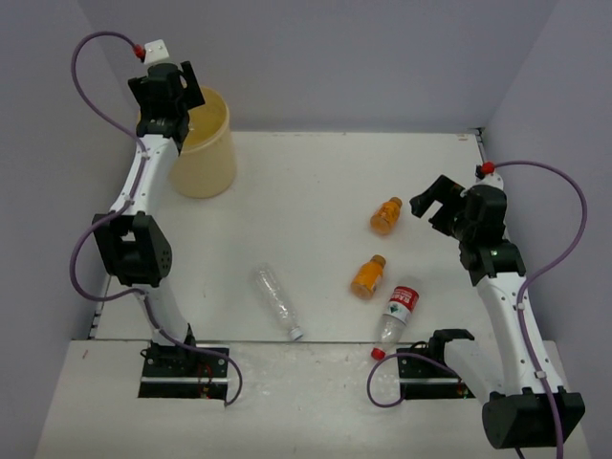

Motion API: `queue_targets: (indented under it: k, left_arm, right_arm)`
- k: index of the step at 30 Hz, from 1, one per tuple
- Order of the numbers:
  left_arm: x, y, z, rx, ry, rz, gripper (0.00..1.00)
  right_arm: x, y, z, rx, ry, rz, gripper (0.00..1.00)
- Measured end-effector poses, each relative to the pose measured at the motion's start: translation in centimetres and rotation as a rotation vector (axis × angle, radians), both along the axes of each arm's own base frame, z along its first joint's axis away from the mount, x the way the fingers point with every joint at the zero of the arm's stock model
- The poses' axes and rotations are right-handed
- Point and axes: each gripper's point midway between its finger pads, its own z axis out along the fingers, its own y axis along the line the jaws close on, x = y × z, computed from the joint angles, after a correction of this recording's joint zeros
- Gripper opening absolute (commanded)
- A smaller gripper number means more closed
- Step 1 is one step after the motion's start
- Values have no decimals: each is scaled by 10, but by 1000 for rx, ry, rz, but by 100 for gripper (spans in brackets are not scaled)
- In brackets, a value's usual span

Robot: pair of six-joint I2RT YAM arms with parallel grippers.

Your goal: Put the plastic bottles in the bin

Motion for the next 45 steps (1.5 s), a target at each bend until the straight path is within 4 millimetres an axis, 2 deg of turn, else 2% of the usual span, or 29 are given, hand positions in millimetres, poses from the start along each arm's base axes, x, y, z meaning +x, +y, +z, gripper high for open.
queue_targets:
  k: [4, 6, 8, 10, 12, 13, 17, 18, 20, 22, 28, 30, 33, 36, 41, 43, 45]
  left_arm:
    - [-17, -7, 30, -29, -41, -35, 100]
    - [-33, -16, 40, -68, -38, -74, 100]
    - [-53, -27, 45, -117, -41, -115, 100]
    - [-84, -40, 36, -161, -17, -145, 100]
    - [-114, -64, 20, -192, 8, -180, 100]
    - [-131, -86, 8, -211, 28, -218, 100]
    - [-208, -179, -68, -294, 188, -434, 100]
    - [-227, -190, -89, -311, 240, -466, 100]
    - [-259, -199, -126, -331, 338, -488, 100]
    - [-286, -207, -153, -342, 429, -503, 100]
    - [-354, -246, -189, -366, 621, -579, 100]
    - [-369, -249, -207, -381, 677, -573, 100]
    - [-388, -243, -244, -381, 780, -532, 100]
    - [-398, -236, -272, -360, 867, -482, 100]
    - [-395, -243, -288, -369, 893, -464, 99]
    - [-394, -246, -294, -370, 897, -464, 92]
    - [-392, -248, -299, -368, 902, -463, 79]
  right_arm:
    - [-1, 2, -1, 3, 4, 14, 99]
    - [-2, 5, -1, 7, 4, 30, 99]
    - [-2, 8, -1, 8, 5, 46, 99]
    - [-3, 13, -1, 7, 7, 66, 99]
    - [-4, 21, -2, 8, 11, 93, 99]
    - [-4, 24, -3, 8, 15, 105, 99]
    - [-3, 32, -12, 3, 44, 123, 99]
    - [-2, 32, -14, 0, 52, 118, 99]
    - [0, 31, -19, -5, 69, 112, 99]
    - [2, 30, -23, -8, 82, 109, 99]
    - [5, 27, -30, -19, 104, 92, 99]
    - [5, 27, -30, -19, 104, 92, 99]
    - [5, 27, -32, -20, 109, 92, 99]
    - [6, 27, -36, -20, 123, 92, 99]
    - [7, 28, -38, -19, 131, 91, 99]
    - [7, 29, -38, -17, 132, 92, 99]
    - [6, 31, -40, -30, 136, 93, 99]
